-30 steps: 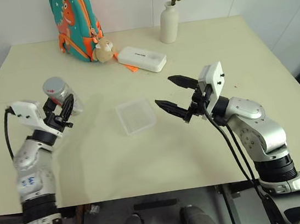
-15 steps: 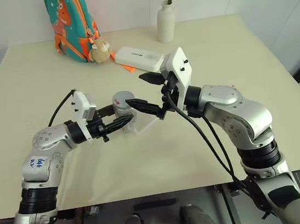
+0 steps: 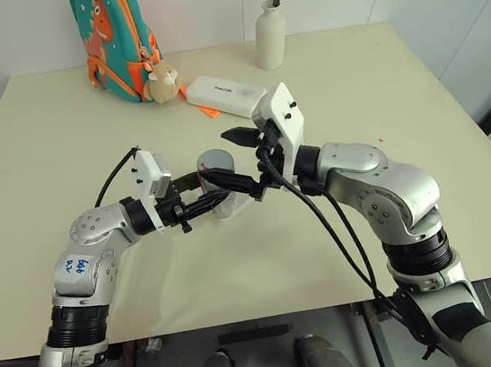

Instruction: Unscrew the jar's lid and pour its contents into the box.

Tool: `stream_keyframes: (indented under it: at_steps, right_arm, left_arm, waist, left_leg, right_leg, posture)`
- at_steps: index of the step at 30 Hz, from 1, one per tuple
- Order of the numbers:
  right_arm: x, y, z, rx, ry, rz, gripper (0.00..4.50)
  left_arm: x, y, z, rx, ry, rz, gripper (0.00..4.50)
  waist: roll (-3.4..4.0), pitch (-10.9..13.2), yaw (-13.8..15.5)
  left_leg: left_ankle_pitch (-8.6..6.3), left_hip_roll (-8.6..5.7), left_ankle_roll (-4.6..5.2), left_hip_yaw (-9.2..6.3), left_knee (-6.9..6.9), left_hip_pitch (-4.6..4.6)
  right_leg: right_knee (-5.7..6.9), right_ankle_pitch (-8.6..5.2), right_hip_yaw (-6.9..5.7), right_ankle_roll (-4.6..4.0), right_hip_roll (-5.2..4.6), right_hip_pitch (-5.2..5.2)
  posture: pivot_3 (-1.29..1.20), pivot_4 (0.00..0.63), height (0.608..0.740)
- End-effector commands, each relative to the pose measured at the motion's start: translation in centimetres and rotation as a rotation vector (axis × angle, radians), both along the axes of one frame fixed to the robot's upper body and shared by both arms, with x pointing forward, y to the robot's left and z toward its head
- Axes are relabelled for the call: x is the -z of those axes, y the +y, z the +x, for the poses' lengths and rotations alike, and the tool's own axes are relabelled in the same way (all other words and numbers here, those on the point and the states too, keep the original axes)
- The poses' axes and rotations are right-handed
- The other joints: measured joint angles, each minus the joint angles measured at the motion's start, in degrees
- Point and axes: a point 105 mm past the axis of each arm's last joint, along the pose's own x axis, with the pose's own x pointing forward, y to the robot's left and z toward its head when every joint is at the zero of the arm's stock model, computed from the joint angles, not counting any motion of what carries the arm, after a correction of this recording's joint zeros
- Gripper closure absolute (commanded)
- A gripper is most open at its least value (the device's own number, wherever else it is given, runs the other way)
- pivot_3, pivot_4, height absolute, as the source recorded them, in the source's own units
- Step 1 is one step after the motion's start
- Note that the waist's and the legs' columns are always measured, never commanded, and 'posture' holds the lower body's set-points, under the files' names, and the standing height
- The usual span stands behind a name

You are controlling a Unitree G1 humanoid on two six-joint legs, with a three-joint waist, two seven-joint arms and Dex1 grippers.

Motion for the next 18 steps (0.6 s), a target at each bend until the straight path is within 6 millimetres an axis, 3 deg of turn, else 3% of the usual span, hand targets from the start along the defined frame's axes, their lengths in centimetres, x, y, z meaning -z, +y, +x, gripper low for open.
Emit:
stream_keyframes:
  at_steps: [1,7,10,14,18]
  right_arm:
    - [-1.24,0.35,-0.62,-0.022,-0.043,0.023,0.00]
    - [-1.35,0.30,-0.29,-0.013,-0.051,0.028,0.00]
    - [-1.32,0.26,-0.27,-0.015,-0.053,0.035,0.61]
    - [-1.41,0.23,-0.41,-0.028,-0.054,0.043,1.92]
    - [-1.35,-0.14,-0.10,-0.019,-0.037,0.053,1.95]
  left_arm:
    - [-1.59,-0.39,-0.47,0.014,-0.064,-0.020,2.61]
    - [-1.60,-0.53,-0.43,0.012,-0.065,-0.026,2.61]
    - [-1.81,-0.63,-0.39,0.012,-0.070,-0.035,2.61]
    - [-1.95,-0.70,-0.36,0.013,-0.073,-0.040,2.61]
    - [-2.49,-0.80,-0.41,0.021,-0.078,-0.064,2.61]
  waist:
    - [0.00,0.0,0.0]
    - [0.00,0.0,0.0]
    - [0.00,0.0,0.0]
    - [0.00,0.0,0.0]
    - [0.00,0.0,0.0]
  left_leg:
    - [0.00,0.00,0.00,0.00,0.00,0.00]
    - [0.00,0.00,0.00,0.00,0.01,0.01]
    - [0.00,-0.01,0.00,0.00,0.01,0.00]
    - [0.00,0.00,0.00,0.00,-0.01,0.00]
    - [0.00,-0.01,0.00,0.00,0.00,0.00]
  right_leg:
    - [0.00,0.00,0.00,0.00,0.00,0.00]
    - [0.01,0.00,0.00,0.00,0.00,0.00]
    - [0.01,0.00,0.00,0.00,0.00,0.00]
    - [0.00,0.00,-0.01,0.00,0.00,0.00]
    - [0.00,0.00,0.00,0.00,-0.01,0.00]
  posture:
    - [0.00,0.150,0.740]
    - [0.00,0.150,0.740]
    - [0.00,0.150,0.740]
    - [0.00,0.150,0.740]
    - [0.00,0.150,0.740]
